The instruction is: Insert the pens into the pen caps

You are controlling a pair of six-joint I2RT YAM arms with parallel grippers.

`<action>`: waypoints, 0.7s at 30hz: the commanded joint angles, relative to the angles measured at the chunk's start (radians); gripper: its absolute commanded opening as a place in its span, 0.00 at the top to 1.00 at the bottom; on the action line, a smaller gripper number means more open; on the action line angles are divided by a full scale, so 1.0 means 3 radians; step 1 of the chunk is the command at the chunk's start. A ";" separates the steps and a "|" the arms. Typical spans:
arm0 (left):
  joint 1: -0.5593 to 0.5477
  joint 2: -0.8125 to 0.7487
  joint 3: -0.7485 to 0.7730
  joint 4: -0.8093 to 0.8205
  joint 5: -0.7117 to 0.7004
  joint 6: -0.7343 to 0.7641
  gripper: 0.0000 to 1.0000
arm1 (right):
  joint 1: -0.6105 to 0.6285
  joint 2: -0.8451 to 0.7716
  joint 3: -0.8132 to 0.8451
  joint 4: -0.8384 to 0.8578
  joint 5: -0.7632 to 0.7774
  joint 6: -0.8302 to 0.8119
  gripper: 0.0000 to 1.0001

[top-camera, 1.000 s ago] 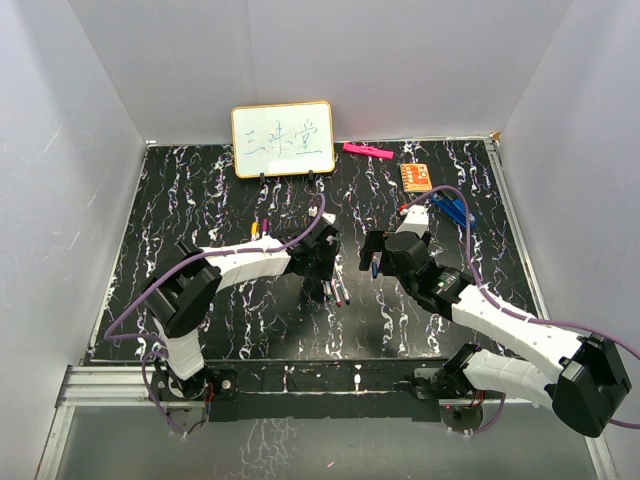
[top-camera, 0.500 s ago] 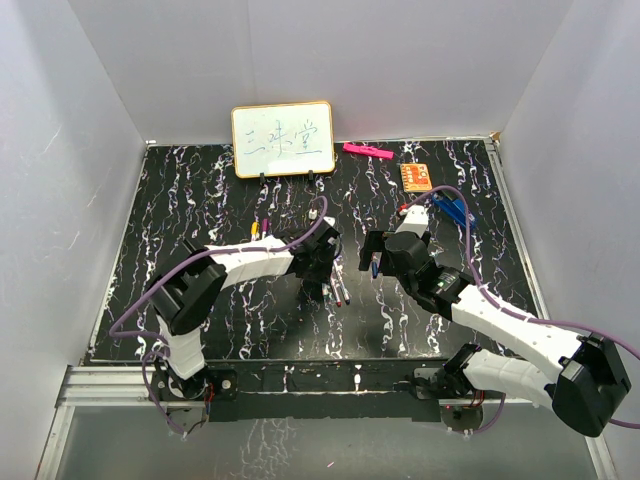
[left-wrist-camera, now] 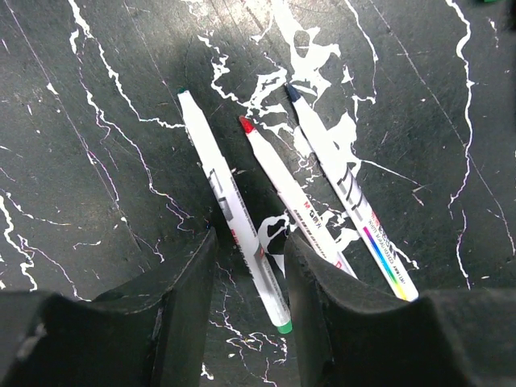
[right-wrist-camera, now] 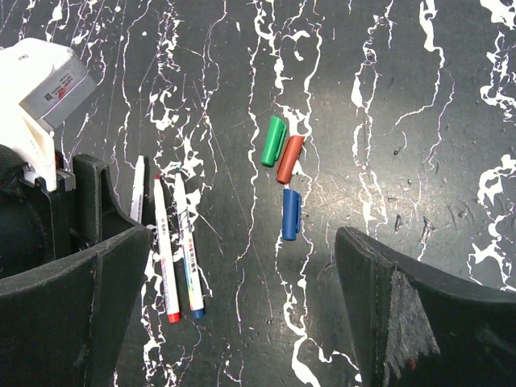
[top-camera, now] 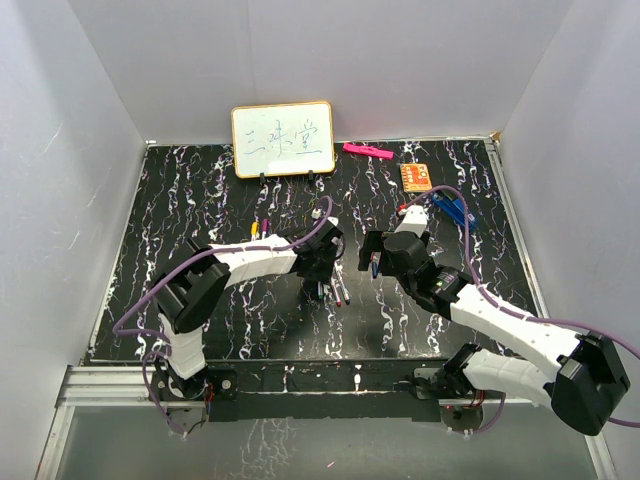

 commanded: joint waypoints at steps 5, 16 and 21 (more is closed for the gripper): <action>-0.0014 0.0055 0.0037 -0.0675 -0.0248 0.0163 0.62 | -0.0011 -0.0007 0.0063 0.0184 -0.0027 0.0032 0.02; -0.0010 0.0185 -0.0109 -0.0803 -0.0360 0.0237 0.65 | -0.0012 0.0075 0.0067 0.0275 -0.0064 0.0084 0.02; 0.0000 0.0294 -0.0117 -0.0656 -0.0294 0.0317 0.66 | -0.0014 0.0063 0.0078 0.0276 -0.0053 0.0079 0.02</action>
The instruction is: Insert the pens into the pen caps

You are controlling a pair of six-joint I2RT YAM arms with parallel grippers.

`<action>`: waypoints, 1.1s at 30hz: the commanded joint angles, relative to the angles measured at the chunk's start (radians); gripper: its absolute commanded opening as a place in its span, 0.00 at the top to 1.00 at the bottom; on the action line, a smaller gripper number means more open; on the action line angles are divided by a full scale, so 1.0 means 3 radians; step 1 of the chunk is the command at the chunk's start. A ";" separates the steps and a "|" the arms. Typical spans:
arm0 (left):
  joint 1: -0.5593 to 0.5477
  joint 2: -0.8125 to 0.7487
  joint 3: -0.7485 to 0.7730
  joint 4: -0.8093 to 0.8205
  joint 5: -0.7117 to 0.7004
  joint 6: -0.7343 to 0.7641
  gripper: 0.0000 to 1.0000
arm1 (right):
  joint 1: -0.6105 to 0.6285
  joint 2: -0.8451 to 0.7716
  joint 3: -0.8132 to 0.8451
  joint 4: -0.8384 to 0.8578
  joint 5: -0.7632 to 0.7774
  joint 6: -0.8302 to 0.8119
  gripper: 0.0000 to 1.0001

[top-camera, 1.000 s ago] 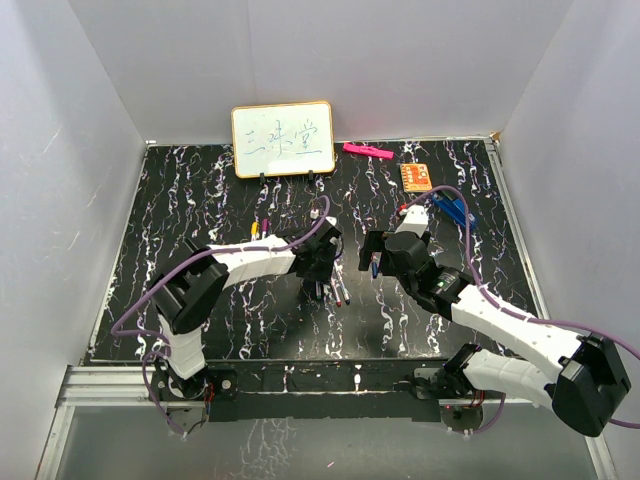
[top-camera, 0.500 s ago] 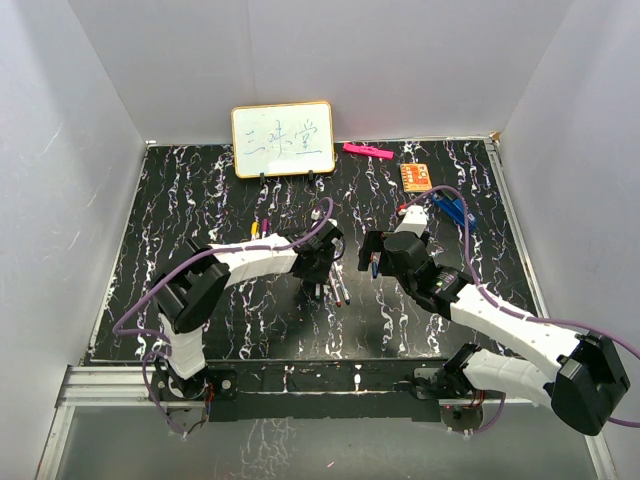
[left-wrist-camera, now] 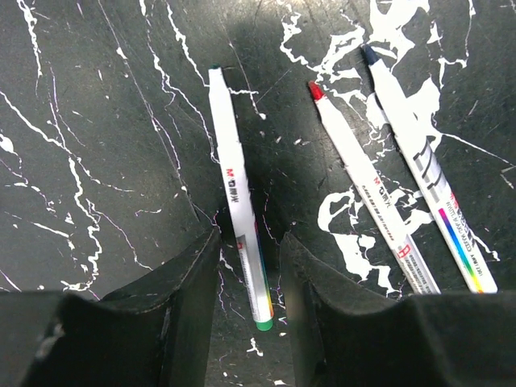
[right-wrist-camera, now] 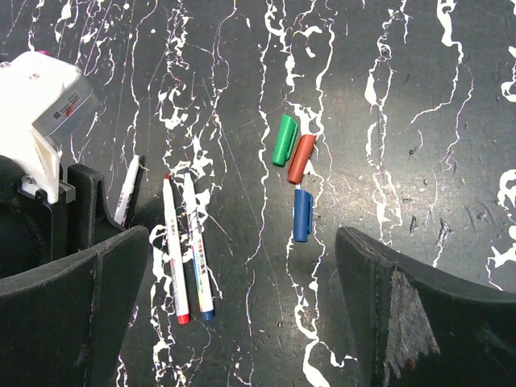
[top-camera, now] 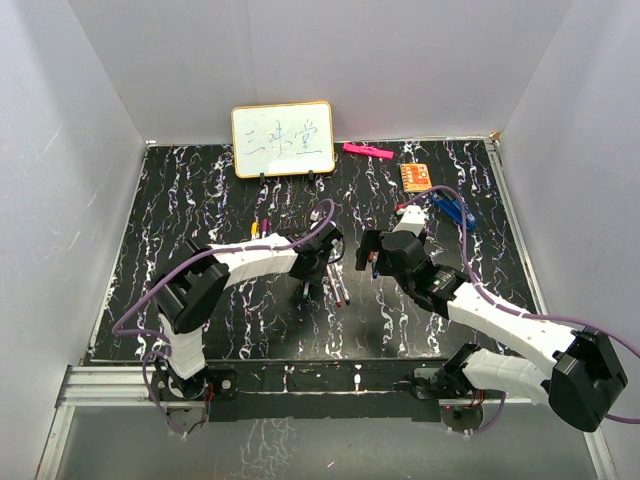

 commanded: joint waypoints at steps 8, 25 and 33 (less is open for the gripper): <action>0.0014 0.0424 -0.0174 -0.0251 0.0146 0.0110 0.76 | -0.0010 0.0009 0.0177 0.0011 0.0092 0.0048 0.03; 0.0066 0.0287 -0.0585 -0.0213 0.0346 0.0029 0.81 | -0.0011 0.0124 0.0353 -0.0195 0.0141 0.0135 0.05; 0.0165 0.0281 -0.0579 -0.0272 0.0426 0.0139 1.00 | -0.0011 0.0398 0.0607 -0.0420 0.0330 0.0209 0.08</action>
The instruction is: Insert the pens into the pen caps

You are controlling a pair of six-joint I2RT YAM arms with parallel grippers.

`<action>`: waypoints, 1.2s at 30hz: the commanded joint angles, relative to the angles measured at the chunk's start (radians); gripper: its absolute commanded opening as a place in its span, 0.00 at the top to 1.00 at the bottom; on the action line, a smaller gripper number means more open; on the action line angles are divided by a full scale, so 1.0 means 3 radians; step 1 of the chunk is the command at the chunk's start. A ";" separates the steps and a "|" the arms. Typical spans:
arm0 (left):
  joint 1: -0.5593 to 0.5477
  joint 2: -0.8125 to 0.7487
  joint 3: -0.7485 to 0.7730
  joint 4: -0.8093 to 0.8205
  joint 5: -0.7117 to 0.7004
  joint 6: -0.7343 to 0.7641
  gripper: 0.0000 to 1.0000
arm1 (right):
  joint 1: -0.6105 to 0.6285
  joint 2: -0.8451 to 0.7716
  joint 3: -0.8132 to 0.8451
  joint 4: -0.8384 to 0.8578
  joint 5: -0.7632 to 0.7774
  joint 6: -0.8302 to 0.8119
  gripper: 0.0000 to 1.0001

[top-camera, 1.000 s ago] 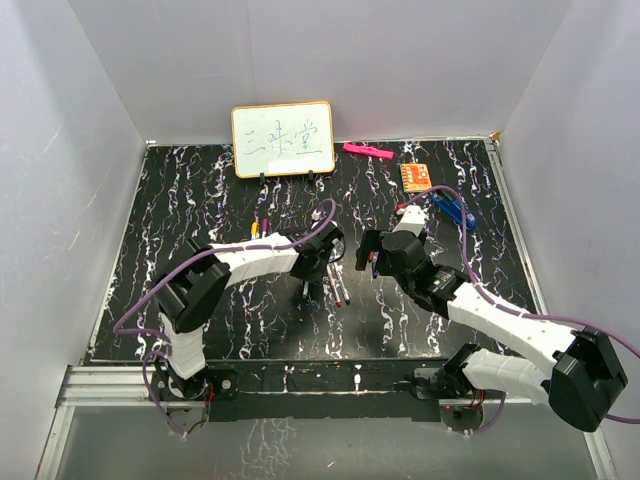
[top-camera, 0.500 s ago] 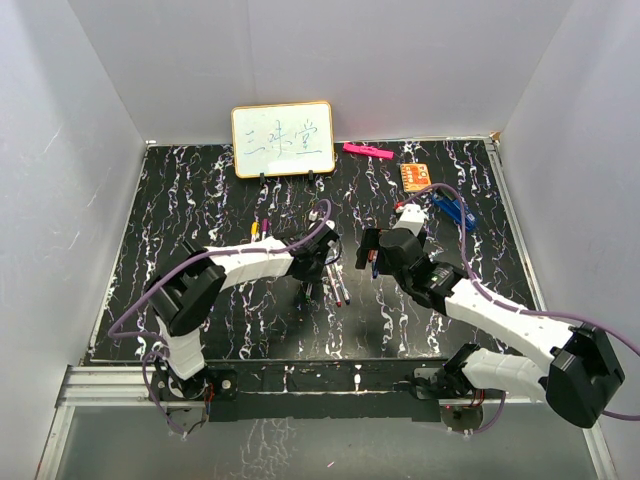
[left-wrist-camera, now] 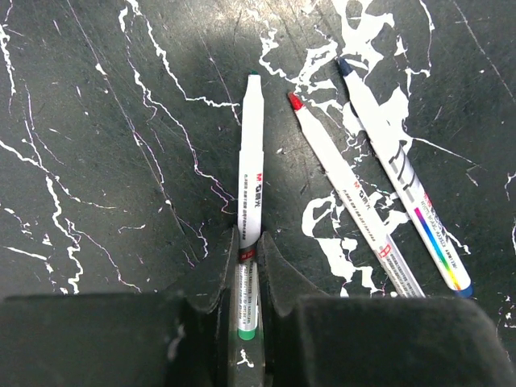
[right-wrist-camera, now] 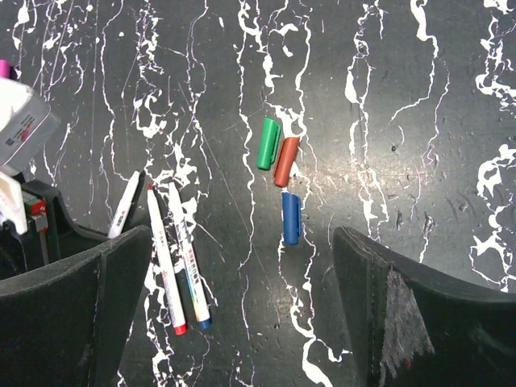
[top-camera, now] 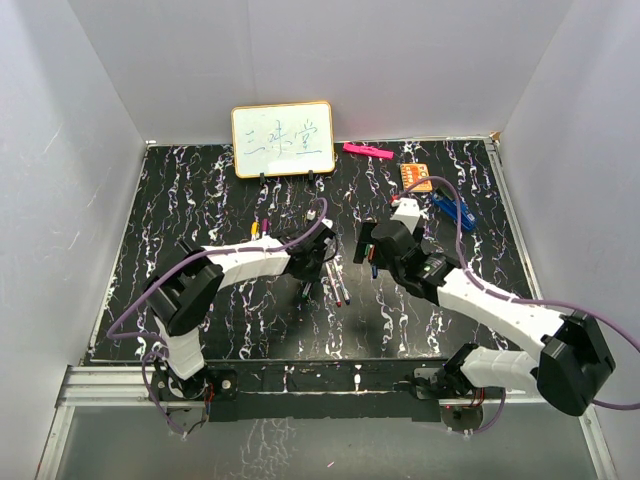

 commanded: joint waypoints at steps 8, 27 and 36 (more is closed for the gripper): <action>0.0133 0.0134 -0.0443 -0.0617 0.0177 0.0150 1.00 | -0.0074 0.0651 0.0660 -0.0300 0.0234 0.0087 0.22; 0.0166 -0.1409 -0.0955 -0.0289 0.0267 0.0019 1.00 | -0.0220 0.1466 0.1067 -0.0205 -0.0062 -0.0143 0.56; 0.0166 -0.1657 -0.1004 -0.0331 0.0326 0.0027 1.00 | -0.0225 0.1816 0.1265 -0.0243 -0.0152 -0.0136 0.62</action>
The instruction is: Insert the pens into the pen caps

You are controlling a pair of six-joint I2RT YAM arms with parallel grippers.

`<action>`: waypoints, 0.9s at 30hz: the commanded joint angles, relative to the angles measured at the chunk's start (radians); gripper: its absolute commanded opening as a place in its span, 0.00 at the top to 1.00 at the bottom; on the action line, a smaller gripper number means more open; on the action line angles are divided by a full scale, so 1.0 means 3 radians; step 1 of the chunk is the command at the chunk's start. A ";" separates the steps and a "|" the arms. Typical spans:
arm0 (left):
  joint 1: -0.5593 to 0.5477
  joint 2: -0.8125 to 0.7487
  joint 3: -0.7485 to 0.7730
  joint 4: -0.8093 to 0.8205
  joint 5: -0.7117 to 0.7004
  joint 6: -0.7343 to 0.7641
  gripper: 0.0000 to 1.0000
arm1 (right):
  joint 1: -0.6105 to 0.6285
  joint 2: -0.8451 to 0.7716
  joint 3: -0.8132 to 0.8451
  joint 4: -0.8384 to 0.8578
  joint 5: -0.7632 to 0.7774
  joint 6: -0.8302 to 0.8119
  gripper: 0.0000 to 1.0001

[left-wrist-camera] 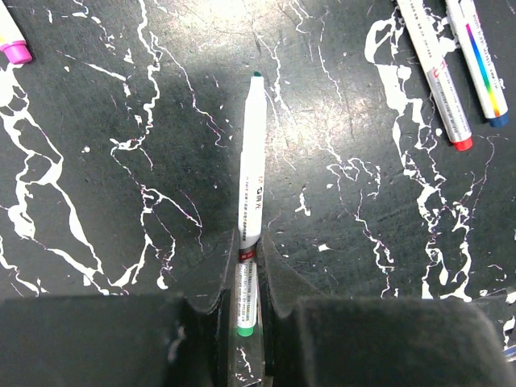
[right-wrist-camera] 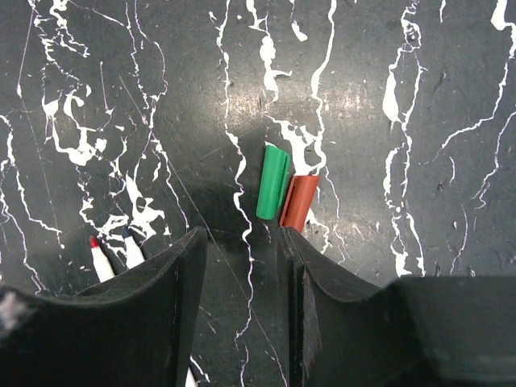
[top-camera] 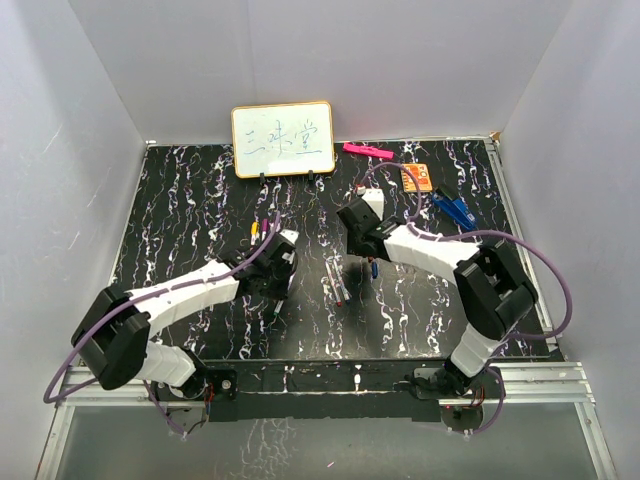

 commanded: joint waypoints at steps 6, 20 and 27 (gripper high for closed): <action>0.0015 -0.0280 -0.0132 0.0080 0.0129 -0.0017 1.00 | -0.0020 0.0209 0.0306 0.0091 0.0033 -0.0031 0.62; 0.0011 -0.0268 -0.0191 0.0091 0.0084 -0.0061 1.00 | -0.0110 0.0490 0.0409 0.0064 0.0057 -0.0068 0.62; 0.0011 -0.0199 -0.0191 0.0112 0.0099 -0.0061 1.00 | -0.0148 0.0522 0.0404 0.0083 0.0054 -0.0078 0.61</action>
